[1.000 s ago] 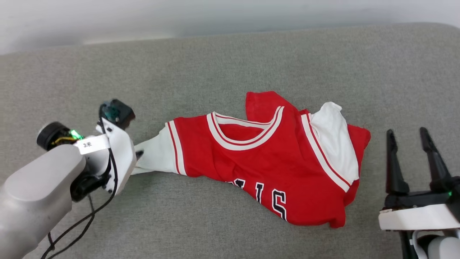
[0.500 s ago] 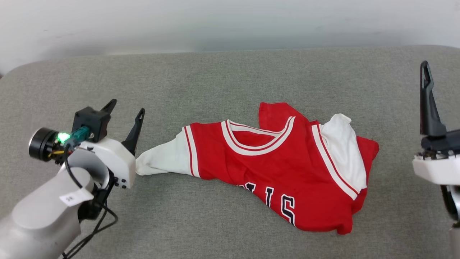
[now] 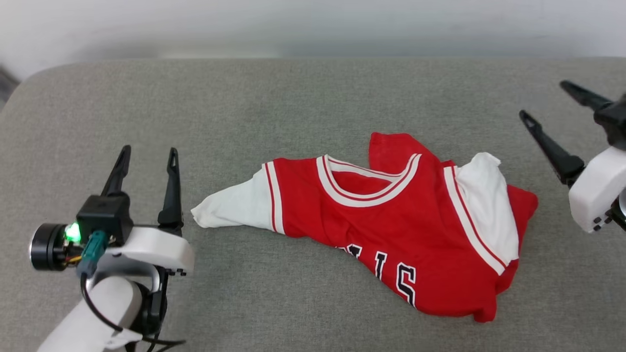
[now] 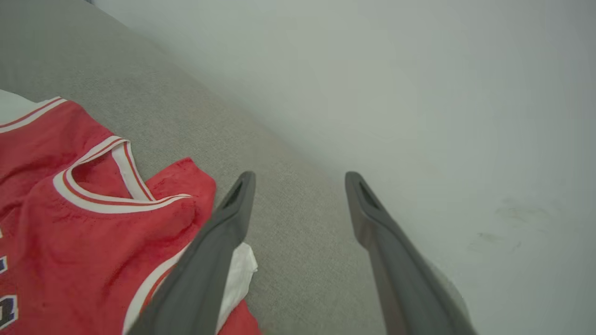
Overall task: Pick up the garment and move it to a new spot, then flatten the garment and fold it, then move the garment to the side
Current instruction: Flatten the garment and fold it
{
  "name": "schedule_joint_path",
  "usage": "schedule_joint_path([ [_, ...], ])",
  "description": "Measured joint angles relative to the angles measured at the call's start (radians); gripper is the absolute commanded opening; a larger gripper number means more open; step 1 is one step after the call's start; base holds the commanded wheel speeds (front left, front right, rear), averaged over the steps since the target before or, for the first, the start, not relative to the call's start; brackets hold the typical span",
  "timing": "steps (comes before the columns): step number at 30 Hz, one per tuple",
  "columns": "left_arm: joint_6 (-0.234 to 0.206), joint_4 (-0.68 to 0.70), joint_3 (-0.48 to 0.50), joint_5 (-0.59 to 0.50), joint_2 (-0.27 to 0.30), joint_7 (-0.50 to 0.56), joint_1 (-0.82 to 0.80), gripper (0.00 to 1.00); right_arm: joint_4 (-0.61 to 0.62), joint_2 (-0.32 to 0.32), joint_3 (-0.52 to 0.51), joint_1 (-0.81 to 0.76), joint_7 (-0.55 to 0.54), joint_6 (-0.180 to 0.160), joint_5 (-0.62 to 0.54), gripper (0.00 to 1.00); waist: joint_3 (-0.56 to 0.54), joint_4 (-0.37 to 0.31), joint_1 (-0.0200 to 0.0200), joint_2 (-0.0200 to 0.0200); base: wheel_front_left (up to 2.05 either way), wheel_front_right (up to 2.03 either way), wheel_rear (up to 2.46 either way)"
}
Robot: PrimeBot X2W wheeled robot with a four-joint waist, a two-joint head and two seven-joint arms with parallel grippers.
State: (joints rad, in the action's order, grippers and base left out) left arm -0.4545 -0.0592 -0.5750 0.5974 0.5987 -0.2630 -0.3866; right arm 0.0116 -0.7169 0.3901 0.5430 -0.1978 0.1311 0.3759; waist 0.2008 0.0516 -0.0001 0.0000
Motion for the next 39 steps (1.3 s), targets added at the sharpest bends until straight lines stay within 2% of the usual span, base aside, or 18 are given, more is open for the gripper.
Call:
schedule_joint_path([
  [5,0.027,0.046,0.121,-0.101,-0.084,0.0,0.098,1.0,0.029,-0.107,0.153,0.09,-0.251,0.0,0.176,1.0,0.032,0.02,0.0,0.0,0.0,0.0,0.0],
  [9,0.074,0.062,0.186,-0.165,-0.145,0.0,0.133,1.0,0.014,-0.148,0.251,0.162,-0.424,0.0,0.267,1.0,0.065,0.04,0.0,0.0,0.0,0.0,0.0],
  [13,0.125,0.065,0.238,-0.217,-0.202,0.0,0.135,1.0,-0.034,-0.151,0.321,0.229,-0.546,0.0,0.33,1.0,0.11,0.061,0.0,0.0,0.0,0.0,0.0],
  [21,0.213,0.057,0.314,-0.305,-0.3,0.0,0.109,1.0,-0.165,-0.123,0.479,0.316,-0.637,0.0,0.383,1.0,0.209,0.104,0.0001,0.0,0.0,0.0,0.0],
  [26,0.256,0.044,0.359,-0.344,-0.342,0.0,0.098,1.0,-0.205,-0.132,0.543,0.367,-0.586,0.0,0.395,1.0,0.239,0.12,0.0001,0.0,0.0,0.0,0.0],
  [27,0.264,0.04,0.366,-0.352,-0.35,0.0,0.098,1.0,-0.209,-0.133,0.554,0.376,-0.562,0.0,0.396,0.92,0.238,0.119,0.0001,0.0,0.0,0.0,0.0],
  [28,0.271,0.036,0.376,-0.36,-0.357,0.0,0.099,1.0,-0.211,-0.133,0.562,0.386,-0.537,0.0,0.396,0.0,0.234,0.117,0.0001,0.0,0.0,0.0,0.0],
  [34,0.306,0.023,0.422,-0.391,-0.391,0.0,0.124,1.0,-0.198,-0.158,0.569,0.416,-0.421,0.0,0.46,0.0,0.201,0.098,0.0001,0.0,0.0,0.0,0.0],
  [39,0.334,0.021,0.451,-0.414,-0.416,0.0,0.141,1.0,-0.178,-0.216,0.505,0.443,-0.354,0.0,0.5,0.0,0.181,0.087,0.0001,0.0,0.0,0.0,0.0],
])
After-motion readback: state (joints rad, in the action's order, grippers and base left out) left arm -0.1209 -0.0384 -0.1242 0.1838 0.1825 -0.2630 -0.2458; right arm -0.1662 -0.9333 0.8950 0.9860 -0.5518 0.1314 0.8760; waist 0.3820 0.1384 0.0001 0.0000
